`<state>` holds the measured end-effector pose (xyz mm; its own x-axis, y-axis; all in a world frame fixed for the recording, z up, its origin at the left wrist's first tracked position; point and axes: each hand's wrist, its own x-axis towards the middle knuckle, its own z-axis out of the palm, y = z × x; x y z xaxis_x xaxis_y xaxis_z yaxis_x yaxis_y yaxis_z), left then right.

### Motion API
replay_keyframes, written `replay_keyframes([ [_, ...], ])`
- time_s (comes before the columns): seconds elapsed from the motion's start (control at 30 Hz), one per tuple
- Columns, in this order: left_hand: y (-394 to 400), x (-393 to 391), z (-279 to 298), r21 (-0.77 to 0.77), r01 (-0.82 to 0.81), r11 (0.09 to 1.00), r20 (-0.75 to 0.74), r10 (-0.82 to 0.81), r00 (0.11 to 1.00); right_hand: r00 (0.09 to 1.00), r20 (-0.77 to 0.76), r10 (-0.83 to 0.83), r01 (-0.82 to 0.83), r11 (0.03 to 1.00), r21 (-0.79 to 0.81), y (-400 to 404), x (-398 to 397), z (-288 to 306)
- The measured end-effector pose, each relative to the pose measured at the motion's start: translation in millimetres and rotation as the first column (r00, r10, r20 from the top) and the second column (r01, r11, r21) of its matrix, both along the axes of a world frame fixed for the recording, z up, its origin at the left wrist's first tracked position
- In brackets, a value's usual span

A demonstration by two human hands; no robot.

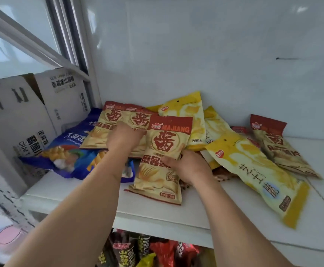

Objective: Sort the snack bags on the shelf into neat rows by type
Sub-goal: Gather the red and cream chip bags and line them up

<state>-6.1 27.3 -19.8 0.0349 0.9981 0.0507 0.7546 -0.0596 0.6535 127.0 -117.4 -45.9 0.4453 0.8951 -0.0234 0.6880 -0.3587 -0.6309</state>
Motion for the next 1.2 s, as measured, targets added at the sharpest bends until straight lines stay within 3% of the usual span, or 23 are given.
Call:
replay_keyframes([
  [0.17, 0.1, -2.6, 7.9, -0.149, 0.084, 0.985, 0.287, -0.038, 0.957, 0.956, -0.289, -0.048, 0.085, 0.989, 0.12, 2.2, -1.2, 2.6],
  [0.23, -2.5, -5.6, 11.8, -0.194, 0.128, 0.973, 0.375, -0.046, 0.926, 0.957, -0.284, -0.063, 0.108, 0.983, 0.146, -0.3, 1.4, 8.3],
  [0.4, -1.9, -12.4, 11.1, -0.183, 0.219, 0.958, 0.462, -0.113, 0.88, 0.856, -0.506, -0.11, 0.256, 0.939, 0.228, -6.9, 13.6, 23.1],
  [0.53, -3.8, -6.6, 5.0, -0.187, 0.353, 0.917, 0.565, -0.193, 0.802, 0.796, -0.587, -0.149, 0.37, 0.886, 0.278, -17.8, 29.5, 33.9],
  [0.7, -26.4, 6.7, 2.8, -0.141, 0.407, 0.902, 0.673, -0.214, 0.708, 0.746, -0.644, -0.168, 0.456, 0.834, 0.311, -39.9, 58.9, 46.1],
  [0.83, -41.2, 17.9, 9.1, 0.108, 0.288, 0.951, 0.556, -0.298, 0.776, 0.75, -0.633, -0.194, 0.489, 0.807, 0.332, -64.4, 84.9, 49.9],
  [0.97, -68.2, 33.4, 35.4, 0.273, 0.267, 0.924, 0.489, -0.372, 0.789, 0.741, -0.633, -0.224, 0.516, 0.793, 0.324, -85.6, 111.1, 46.5],
  [1.2, -121.0, 99.6, 42.8, 0.114, 0.468, 0.876, 0.572, -0.443, 0.69, 0.734, -0.65, -0.198, 0.524, 0.774, 0.355, -134.3, 166.5, 41.9],
])
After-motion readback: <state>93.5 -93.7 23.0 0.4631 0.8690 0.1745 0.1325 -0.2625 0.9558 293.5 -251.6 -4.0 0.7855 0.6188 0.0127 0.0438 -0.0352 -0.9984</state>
